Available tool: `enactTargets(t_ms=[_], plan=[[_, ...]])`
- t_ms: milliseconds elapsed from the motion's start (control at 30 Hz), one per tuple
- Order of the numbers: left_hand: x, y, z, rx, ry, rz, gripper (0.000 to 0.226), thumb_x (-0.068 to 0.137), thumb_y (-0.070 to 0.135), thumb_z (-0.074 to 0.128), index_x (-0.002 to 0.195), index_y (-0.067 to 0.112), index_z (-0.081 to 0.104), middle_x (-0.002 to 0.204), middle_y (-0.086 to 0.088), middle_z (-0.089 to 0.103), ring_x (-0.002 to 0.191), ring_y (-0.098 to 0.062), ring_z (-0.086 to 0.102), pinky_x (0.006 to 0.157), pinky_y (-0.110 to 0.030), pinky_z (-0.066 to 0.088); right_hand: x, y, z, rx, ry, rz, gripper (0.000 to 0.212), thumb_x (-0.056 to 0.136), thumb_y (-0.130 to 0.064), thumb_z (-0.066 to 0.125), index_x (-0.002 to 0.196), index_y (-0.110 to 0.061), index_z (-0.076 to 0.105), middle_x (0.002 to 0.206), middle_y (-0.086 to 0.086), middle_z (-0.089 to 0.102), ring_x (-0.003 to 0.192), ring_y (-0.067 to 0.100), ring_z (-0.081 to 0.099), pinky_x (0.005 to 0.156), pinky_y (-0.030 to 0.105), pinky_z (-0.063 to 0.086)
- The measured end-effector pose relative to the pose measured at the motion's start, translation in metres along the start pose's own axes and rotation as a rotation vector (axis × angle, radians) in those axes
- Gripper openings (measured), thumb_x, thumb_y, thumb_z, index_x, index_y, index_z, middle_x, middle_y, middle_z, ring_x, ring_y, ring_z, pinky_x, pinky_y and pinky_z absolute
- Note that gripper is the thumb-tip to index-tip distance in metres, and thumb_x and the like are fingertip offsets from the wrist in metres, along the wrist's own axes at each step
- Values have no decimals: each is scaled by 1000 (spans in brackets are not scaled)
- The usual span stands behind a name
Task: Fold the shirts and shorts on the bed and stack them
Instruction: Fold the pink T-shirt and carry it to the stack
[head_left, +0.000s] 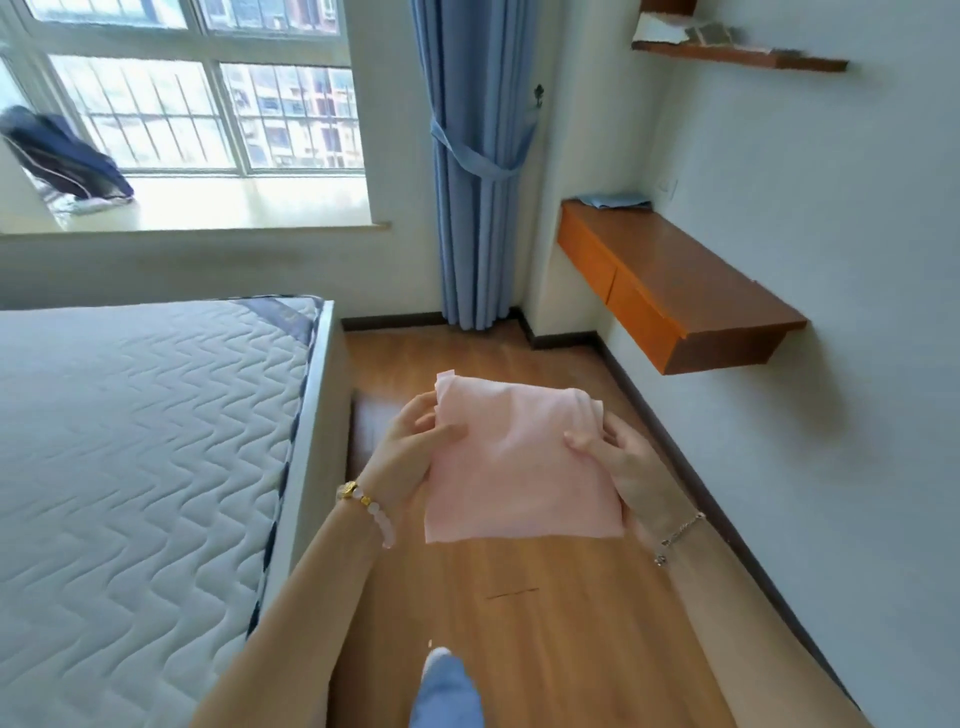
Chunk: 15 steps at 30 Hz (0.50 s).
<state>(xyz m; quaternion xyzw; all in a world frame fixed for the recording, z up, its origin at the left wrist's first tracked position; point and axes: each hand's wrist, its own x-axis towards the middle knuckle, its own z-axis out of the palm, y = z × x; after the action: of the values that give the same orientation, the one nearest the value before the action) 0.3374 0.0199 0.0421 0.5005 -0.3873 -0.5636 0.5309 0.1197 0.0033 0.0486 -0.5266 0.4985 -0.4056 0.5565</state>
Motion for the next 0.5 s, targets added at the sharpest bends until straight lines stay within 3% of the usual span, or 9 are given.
enactTargets(t_ms=[233,367,500], plan=[[154,48,-86,-41,120,-1,41,78,10,67,117,16,57,102,-11,67,80,-22,66,58,-29,54,194,-32,75,55,-120,52,20,87,-17,62,105,-25,66,97,1,72,82,15,69,67,29,55],[232,77,-127,-5,185,10,54,66,23,68,119,19,57,107,-11,66,90,-25,65,67,-34,55,295,-49,110,62,-189,61,21,87,-18,63,106,-26,65,98,3,72,83,19,69,68,34,55],[319,95,-167,-14,247,37,48,73,10,69,119,14,57,103,-10,66,78,-14,67,64,-28,56,400,-61,145,51,-260,66,21,87,-18,62,105,-27,66,101,5,71,89,23,68,75,38,56]])
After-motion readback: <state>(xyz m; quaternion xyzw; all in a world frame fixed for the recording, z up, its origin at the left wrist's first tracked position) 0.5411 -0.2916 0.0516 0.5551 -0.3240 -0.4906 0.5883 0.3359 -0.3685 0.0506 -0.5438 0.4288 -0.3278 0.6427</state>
